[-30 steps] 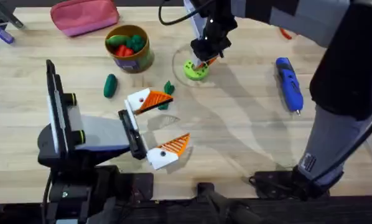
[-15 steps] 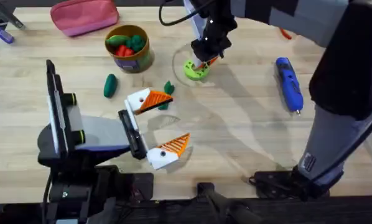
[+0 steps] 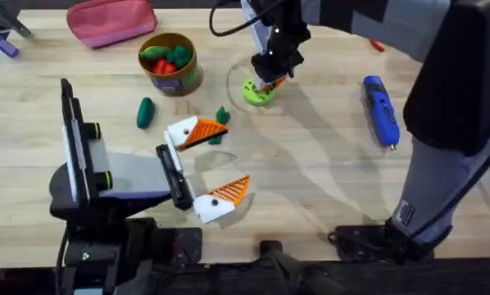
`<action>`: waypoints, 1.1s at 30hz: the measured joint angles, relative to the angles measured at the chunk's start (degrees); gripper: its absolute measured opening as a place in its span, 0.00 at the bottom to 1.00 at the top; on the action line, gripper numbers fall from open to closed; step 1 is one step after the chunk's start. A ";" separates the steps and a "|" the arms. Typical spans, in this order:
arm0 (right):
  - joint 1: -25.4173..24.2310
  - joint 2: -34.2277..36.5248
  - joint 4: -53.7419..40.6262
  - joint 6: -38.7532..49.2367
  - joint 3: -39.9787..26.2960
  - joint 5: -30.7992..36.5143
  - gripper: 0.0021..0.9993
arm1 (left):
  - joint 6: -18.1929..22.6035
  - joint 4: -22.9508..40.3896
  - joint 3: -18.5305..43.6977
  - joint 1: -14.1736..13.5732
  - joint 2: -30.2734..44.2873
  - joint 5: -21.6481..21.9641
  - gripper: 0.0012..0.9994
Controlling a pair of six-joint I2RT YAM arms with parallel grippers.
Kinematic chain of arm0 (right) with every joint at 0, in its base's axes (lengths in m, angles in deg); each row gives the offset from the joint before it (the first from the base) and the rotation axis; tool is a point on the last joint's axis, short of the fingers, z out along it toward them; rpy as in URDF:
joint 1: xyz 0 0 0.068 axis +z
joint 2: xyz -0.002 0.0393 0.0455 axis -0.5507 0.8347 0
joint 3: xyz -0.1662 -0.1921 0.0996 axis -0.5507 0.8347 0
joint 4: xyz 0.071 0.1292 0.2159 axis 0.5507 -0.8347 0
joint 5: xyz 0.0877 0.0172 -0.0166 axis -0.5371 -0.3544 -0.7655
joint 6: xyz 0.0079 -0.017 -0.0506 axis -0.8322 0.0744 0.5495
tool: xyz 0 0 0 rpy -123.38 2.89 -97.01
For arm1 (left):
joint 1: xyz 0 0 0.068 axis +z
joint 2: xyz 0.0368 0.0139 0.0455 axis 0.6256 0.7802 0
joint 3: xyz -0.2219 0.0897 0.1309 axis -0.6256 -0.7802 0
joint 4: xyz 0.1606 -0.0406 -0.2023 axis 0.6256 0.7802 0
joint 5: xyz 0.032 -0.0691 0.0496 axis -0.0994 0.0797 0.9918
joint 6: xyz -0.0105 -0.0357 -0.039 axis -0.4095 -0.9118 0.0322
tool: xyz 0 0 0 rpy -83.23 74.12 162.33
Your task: Pick up the gripper from the table and insert it into the empty holder that is missing its gripper. Then pick up a screw, insert it into the mounting hole, and use the screwdriver to tighten it. Finally, clean up the table by picking up the vegetable and placing it into the bucket.
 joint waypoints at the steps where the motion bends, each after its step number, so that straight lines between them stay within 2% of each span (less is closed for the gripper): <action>1: 0.00 -0.02 0.16 0.00 0.00 0.00 0.16 | 0.00 0.00 0.00 0.00 -0.01 0.00 0.99; 12: 0.04 0.00 0.87 0.00 0.00 0.00 0.15 | 0.00 0.00 0.00 0.00 -0.01 0.00 0.99; 21: 0.05 0.00 1.13 0.00 0.00 0.44 0.01 | 0.00 0.00 0.00 0.00 -0.01 0.00 0.99; 33: 0.09 0.00 1.17 0.00 0.00 0.46 0.00 | 0.00 0.00 0.00 0.00 -0.01 0.00 0.99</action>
